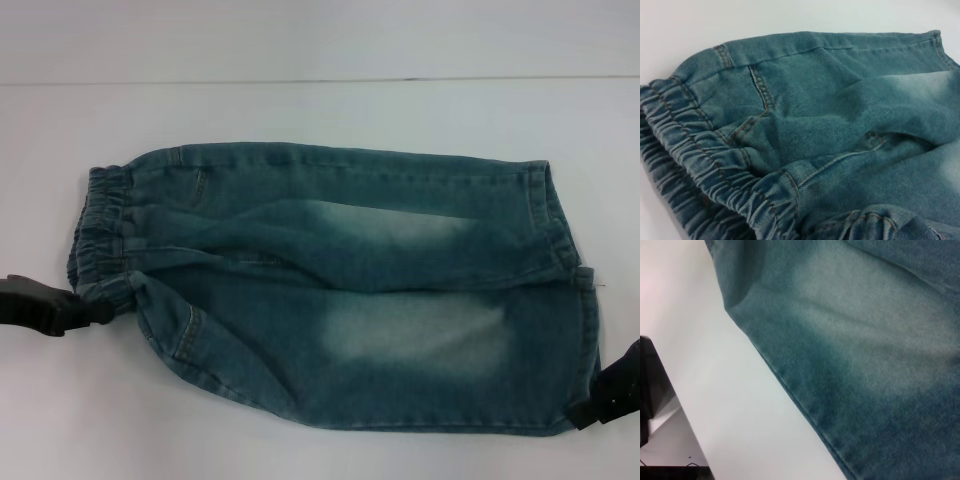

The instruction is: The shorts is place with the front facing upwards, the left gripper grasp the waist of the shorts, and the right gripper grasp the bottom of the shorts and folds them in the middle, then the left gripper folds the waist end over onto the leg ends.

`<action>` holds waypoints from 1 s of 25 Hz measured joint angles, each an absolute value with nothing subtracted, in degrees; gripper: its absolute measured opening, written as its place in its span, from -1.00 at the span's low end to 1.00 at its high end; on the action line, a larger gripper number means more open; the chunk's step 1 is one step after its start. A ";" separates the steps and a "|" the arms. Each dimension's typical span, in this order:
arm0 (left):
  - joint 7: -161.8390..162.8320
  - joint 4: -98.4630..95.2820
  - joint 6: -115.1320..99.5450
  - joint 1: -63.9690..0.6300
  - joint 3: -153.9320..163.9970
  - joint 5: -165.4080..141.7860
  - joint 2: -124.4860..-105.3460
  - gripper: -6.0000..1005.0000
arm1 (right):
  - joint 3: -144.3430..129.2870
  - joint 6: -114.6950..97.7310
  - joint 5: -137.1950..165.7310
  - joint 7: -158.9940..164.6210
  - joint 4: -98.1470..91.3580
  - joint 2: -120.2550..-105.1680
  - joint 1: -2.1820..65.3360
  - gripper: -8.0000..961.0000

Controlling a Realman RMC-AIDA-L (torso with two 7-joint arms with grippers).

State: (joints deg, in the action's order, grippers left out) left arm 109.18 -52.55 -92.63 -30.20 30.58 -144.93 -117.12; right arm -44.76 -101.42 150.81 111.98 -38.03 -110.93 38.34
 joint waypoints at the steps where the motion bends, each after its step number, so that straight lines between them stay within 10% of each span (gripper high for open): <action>1: 109.20 -52.55 -92.64 -30.20 30.56 -144.93 -117.10 -0.87 | -44.78 -101.28 150.88 111.98 -38.06 -110.94 38.31 0.13; 8: 109.25 -52.55 -92.83 -30.24 30.50 -144.93 -117.06 -0.87 | -44.81 -100.92 151.11 111.89 -38.30 -110.86 38.19 -0.72; 25: 109.54 -54.60 -103.91 -30.92 30.74 -149.41 -115.67 -0.87 | -42.60 -109.68 151.01 107.99 -38.56 -108.72 34.73 -0.89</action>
State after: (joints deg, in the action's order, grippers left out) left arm 109.54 -54.60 -103.91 -30.92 30.74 -149.41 -115.67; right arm -42.60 -109.68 151.01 107.99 -38.56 -108.72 34.73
